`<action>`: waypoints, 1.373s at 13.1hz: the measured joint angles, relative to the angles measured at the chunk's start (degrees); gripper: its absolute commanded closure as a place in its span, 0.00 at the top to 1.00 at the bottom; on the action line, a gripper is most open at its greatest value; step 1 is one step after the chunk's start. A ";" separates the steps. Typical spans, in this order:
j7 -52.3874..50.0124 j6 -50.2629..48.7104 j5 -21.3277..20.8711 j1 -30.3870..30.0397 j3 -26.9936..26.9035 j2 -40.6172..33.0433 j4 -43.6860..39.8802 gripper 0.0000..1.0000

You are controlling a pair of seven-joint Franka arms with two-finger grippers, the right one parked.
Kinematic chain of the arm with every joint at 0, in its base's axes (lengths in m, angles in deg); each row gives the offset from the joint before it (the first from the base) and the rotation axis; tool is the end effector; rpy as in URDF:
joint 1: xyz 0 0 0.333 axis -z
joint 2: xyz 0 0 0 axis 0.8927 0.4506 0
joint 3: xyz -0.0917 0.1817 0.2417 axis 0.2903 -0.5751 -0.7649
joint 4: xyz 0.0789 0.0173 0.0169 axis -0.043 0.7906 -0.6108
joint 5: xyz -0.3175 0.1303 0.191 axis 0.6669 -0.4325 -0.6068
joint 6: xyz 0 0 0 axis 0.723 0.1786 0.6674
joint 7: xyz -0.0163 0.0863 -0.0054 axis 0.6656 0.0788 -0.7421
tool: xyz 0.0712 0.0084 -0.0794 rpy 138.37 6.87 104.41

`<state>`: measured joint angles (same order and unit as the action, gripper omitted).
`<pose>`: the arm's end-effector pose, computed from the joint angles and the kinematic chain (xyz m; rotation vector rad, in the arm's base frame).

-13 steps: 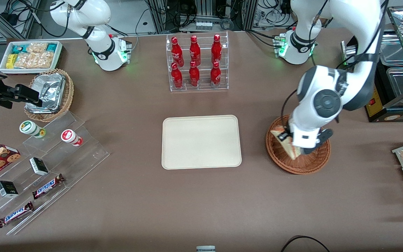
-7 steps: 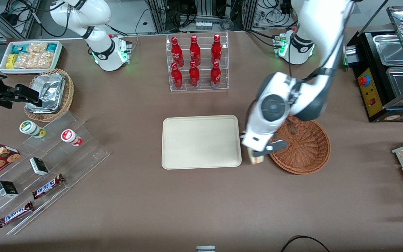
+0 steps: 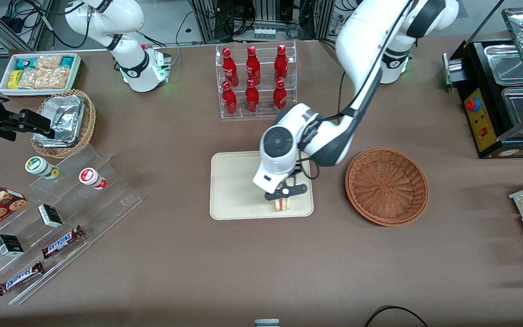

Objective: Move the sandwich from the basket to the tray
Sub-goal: 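Lift the sandwich and carry it with the left gripper over the tray, then lower the sandwich onto the tray and open the left gripper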

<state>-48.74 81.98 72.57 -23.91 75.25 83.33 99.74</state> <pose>0.5421 -0.4920 0.2856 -3.0835 -0.3100 0.1456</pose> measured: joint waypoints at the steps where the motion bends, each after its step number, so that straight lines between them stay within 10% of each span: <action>1: -1.39 -0.06 0.00 0.83 -0.01 1.46 -1.64 0.00; 13: -9.28 -0.30 0.91 5.45 -0.15 6.17 -3.94 0.00; 14: -9.94 -0.17 0.92 5.44 -0.16 6.22 -4.05 0.31; 15: -10.25 -0.15 0.93 5.44 -0.18 6.25 -4.15 0.99; 18: -10.51 -0.15 0.94 5.44 -0.25 6.32 -4.44 1.00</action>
<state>-59.25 81.83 73.51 -18.47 75.01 89.65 95.31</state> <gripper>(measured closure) 0.568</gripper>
